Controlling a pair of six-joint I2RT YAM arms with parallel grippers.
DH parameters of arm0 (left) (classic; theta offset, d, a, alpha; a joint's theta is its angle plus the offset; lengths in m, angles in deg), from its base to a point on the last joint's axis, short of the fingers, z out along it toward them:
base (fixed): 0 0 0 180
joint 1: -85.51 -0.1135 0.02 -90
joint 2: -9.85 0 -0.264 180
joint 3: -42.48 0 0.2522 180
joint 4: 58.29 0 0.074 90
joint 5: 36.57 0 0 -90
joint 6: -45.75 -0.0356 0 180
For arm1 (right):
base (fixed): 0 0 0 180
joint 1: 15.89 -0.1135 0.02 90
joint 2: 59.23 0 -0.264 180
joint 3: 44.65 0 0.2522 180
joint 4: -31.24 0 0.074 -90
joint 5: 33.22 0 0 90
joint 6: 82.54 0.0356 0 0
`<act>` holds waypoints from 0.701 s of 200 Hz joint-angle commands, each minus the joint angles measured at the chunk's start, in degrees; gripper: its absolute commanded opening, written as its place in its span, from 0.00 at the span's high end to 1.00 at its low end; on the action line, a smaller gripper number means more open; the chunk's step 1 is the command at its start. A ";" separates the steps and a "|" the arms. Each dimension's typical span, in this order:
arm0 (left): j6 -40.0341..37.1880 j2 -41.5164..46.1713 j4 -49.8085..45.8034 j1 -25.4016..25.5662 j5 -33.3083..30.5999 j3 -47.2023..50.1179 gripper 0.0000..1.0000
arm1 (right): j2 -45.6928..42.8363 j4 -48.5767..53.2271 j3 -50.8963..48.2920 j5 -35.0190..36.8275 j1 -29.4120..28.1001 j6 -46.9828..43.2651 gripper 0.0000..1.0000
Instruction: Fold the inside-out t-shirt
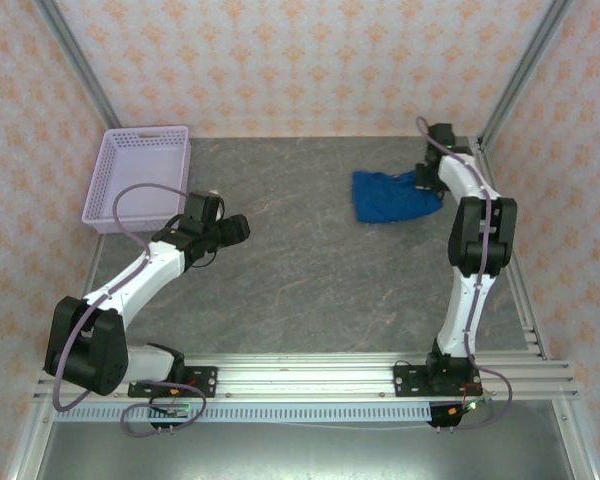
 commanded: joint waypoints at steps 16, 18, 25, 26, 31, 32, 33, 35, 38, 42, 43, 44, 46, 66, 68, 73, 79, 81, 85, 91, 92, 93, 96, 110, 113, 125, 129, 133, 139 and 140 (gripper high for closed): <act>-1.48 0.47 -2.03 -0.68 -2.48 -0.42 0.31 | 8.26 4.59 14.43 13.32 2.63 -3.38 0.86; -1.52 0.50 -2.07 -0.73 -2.65 -0.42 0.31 | 8.77 5.07 15.32 13.89 2.64 -3.53 0.84; -1.62 0.60 -2.29 -0.69 -2.90 -0.58 0.31 | 9.81 6.47 17.86 15.83 2.64 -3.77 0.76; -1.62 0.64 -2.32 -0.69 -2.92 -0.59 0.31 | 9.91 6.63 18.17 15.94 2.64 -3.78 0.75; -1.70 0.68 -2.48 -0.71 -3.26 -0.79 0.31 | 9.92 7.15 19.20 16.60 2.65 -3.72 0.68; -1.70 0.73 -2.55 -0.69 -3.32 -0.83 0.31 | 9.87 7.23 19.33 16.67 2.65 -3.71 0.66; -1.75 0.75 -2.66 -0.69 -3.35 -0.84 0.31 | 9.85 7.32 19.43 16.80 2.65 -3.66 0.65; -1.83 0.75 -2.69 -0.73 -3.44 -0.92 0.30 | 9.57 7.38 19.56 16.94 2.65 -3.51 0.62; -1.88 0.81 -2.86 -0.73 -3.73 -1.07 0.30 | 9.04 7.28 19.43 16.93 2.60 -3.34 0.59; -1.96 0.88 -3.03 -0.71 -4.14 -1.26 0.30 | 8.19 6.82 18.87 16.84 2.56 -3.05 0.56; -1.97 0.92 -3.04 -0.69 -4.24 -1.28 0.30 | 7.91 6.76 18.68 16.75 2.52 -2.98 0.55; -1.97 0.98 -3.04 -0.69 -4.34 -1.29 0.30 | 7.55 6.55 18.41 16.71 2.54 -2.90 0.54; -2.04 1.02 -3.04 -0.68 -4.50 -1.34 0.30 | 6.86 6.13 17.83 16.39 2.55 -2.72 0.52; -2.41 1.50 -3.03 -0.69 -7.35 -1.91 0.30 | -2.45 0.09 8.03 11.55 2.15 -0.93 0.30; -2.41 1.59 -2.98 -0.73 -7.69 -2.02 0.30 | -3.44 -0.60 6.80 11.04 2.04 -0.69 0.29; -2.41 1.86 -2.73 -0.70 -8.61 -2.09 0.29 | -6.36 -2.46 3.59 9.86 1.76 -0.27 0.26; -2.54 2.24 -2.27 -0.70 -9.79 -2.10 0.29 | -9.83 -4.72 -0.46 8.98 1.29 -0.03 0.24; -2.58 2.37 -2.08 -0.69 -10.26 -2.14 0.28 | -11.63 -5.80 -2.56 8.72 1.07 0.26 0.23; -2.61 2.72 -1.68 -0.69 -11.01 -1.95 0.27 | -14.00 -7.15 -5.33 8.28 0.63 0.57 0.22; -2.61 3.45 -1.13 -0.74 -12.53 -1.70 0.25 | -17.44 -9.10 -9.58 7.47 0.00 0.95 0.20; -2.60 3.60 -1.03 -0.71 -12.88 -1.63 0.25 | -18.05 -9.64 -10.31 7.32 -0.08 1.00 0.20; -2.59 3.68 -0.94 -0.70 -13.18 -1.64 0.24 | -18.05 -9.64 -10.31 7.32 -0.08 1.00 0.20; -2.63 4.09 -0.51 -0.68 -14.05 -1.40 0.23 | -20.27 -11.39 -13.35 6.96 -0.77 1.36 0.18; -3.58 6.51 2.01 -0.70 -18.42 0.42 0.16 | -28.89 -17.64 -24.33 5.77 -3.20 2.35 0.13; -3.78 7.17 2.57 -0.77 -19.36 0.89 0.15 | -31.07 -19.01 -26.37 5.72 -3.79 2.85 0.12; -4.75 10.06 4.32 -0.82 -24.63 2.88 0.06 | -38.54 -24.57 -36.18 3.34 -5.33 4.66 0.08; -5.41 11.17 5.01 -0.83 -26.51 3.61 0.04 | -40.91 -26.56 -39.22 2.81 -5.79 5.46 0.07; -5.95 12.36 5.75 -0.86 -28.20 4.50 0.01 | -43.16 -28.43 -42.23 2.29 -6.21 6.15 0.05; -6.79 13.95 6.94 -0.84 -31.32 5.96 0.00 | -46.61 -30.83 -46.44 1.82 -6.59 6.88 0.02; -6.93 14.26 7.22 -0.80 -32.03 6.24 0.00 | -47.09 -31.18 -47.11 1.86 -6.67 7.00 0.02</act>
